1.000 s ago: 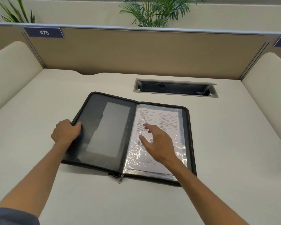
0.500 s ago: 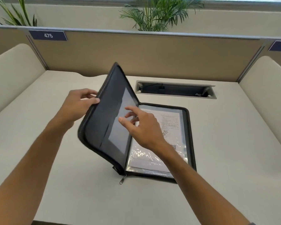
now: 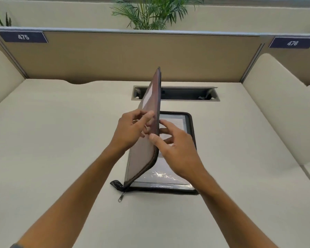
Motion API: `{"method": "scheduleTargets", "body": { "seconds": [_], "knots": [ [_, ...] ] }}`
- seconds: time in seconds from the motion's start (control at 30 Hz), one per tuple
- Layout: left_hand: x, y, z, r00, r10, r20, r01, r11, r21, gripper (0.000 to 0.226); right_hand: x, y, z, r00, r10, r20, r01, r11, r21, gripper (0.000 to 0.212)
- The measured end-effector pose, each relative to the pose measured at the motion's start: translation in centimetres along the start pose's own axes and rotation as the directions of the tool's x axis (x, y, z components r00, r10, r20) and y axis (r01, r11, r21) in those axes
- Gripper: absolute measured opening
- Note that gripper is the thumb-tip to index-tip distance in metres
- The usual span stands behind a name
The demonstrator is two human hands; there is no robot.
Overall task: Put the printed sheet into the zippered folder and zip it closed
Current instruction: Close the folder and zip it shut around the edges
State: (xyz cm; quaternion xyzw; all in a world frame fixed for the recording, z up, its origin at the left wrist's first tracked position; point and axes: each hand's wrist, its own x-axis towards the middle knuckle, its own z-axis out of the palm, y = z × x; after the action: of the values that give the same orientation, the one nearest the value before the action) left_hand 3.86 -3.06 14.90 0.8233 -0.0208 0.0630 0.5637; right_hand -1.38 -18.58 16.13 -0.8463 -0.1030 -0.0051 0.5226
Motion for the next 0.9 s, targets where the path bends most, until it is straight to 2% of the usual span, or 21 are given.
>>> {"method": "scheduleTargets", "body": {
  "seconds": [0.1,0.2,0.4,0.57,0.67,0.77,0.9],
  "knots": [
    [-0.9,-2.4,1.4,1.0,-0.011,0.02,0.008,0.994,0.112,0.022,-0.8,2.5,-1.6,0.996,0.072,-0.05,-0.07,0.997,0.041,0.045],
    [-2.1,-5.6,1.6,0.998,-0.061,-0.026,0.066,0.963,0.26,0.018,-1.8,5.3,-3.1,0.979,0.168,-0.117,-0.162,0.985,0.059,0.044],
    [-5.5,-11.2,0.1,0.993,-0.092,-0.08,0.119,0.879,0.461,0.014,-3.7,10.9,-4.4,0.922,0.335,-0.195,-0.34,0.94,0.009,0.038],
    [-7.9,-14.7,-0.9,0.978,-0.175,-0.112,0.208,0.852,0.48,0.013,-4.8,14.1,-3.4,0.91,0.356,-0.212,-0.382,0.919,-0.1,0.037],
    [-8.9,-15.9,-1.4,0.977,-0.196,-0.087,0.214,0.879,0.425,0.009,-5.4,15.5,-2.1,0.922,0.321,-0.217,-0.366,0.906,-0.215,0.049],
    [-9.7,-16.8,-1.8,0.978,-0.205,-0.04,0.205,0.903,0.377,0.014,-6.2,16.9,-0.3,0.911,0.37,-0.179,-0.412,0.827,-0.384,0.073],
    [-10.6,-17.3,-2.4,0.971,-0.241,0.003,0.223,0.901,0.372,0.023,-7.0,18.1,1.2,0.924,0.348,-0.156,-0.373,0.737,-0.563,0.077]
  ]
}}
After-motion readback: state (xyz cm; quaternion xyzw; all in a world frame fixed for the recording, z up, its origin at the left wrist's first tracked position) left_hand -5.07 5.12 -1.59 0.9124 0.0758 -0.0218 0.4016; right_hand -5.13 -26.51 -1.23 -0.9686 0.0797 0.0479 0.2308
